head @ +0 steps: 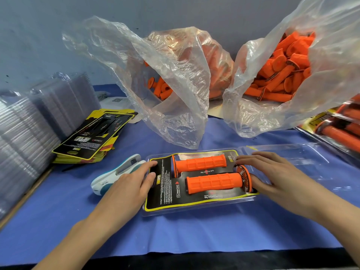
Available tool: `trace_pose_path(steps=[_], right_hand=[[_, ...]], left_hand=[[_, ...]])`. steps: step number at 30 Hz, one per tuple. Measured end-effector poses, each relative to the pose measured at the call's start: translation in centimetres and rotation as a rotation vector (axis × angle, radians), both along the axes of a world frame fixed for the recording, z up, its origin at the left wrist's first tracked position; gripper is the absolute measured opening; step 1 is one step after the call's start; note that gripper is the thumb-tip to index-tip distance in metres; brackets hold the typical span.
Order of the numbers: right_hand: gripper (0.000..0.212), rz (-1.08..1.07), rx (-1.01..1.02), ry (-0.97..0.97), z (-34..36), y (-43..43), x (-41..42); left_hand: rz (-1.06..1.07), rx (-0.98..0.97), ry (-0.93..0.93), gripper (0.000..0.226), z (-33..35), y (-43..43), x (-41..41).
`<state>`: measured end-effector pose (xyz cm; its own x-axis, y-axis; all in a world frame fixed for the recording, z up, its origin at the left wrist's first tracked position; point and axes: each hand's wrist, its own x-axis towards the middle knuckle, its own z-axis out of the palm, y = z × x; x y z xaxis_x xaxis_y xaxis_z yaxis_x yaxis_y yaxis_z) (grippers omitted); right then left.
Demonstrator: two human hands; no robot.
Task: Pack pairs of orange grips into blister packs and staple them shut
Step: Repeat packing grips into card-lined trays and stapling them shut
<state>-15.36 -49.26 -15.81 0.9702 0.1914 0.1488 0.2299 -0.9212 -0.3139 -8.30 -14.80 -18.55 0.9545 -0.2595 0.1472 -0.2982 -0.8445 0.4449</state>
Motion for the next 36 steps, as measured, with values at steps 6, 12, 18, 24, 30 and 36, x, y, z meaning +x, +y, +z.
trace_pose_path(steps=[6,12,18,24,30,36], right_hand=[[0.042,0.001,0.011,-0.026,-0.3,0.0,-0.1],[0.030,-0.161,0.352,-0.247,0.1,0.6,-1.7],[0.025,-0.579,1.036,-0.432,-2.6,2.0,-6.2],[0.035,-0.872,1.718,-0.398,-3.5,3.5,-7.5],[0.038,-0.776,1.842,-0.310,-1.8,4.5,-5.9],[0.027,-0.740,1.563,-0.454,-2.2,5.5,-5.0]], left_hand=[[-0.022,-0.014,-0.008,0.035,0.0,0.1,-0.1],[-0.037,-0.074,-0.006,0.032,0.2,0.1,0.1],[-0.036,-0.183,0.003,0.040,0.6,0.2,-0.2],[0.013,-0.291,0.075,0.036,0.4,0.3,-0.6],[0.044,-0.335,0.131,0.030,0.0,0.5,-0.2],[0.044,-0.326,0.128,0.031,0.1,0.8,0.2]])
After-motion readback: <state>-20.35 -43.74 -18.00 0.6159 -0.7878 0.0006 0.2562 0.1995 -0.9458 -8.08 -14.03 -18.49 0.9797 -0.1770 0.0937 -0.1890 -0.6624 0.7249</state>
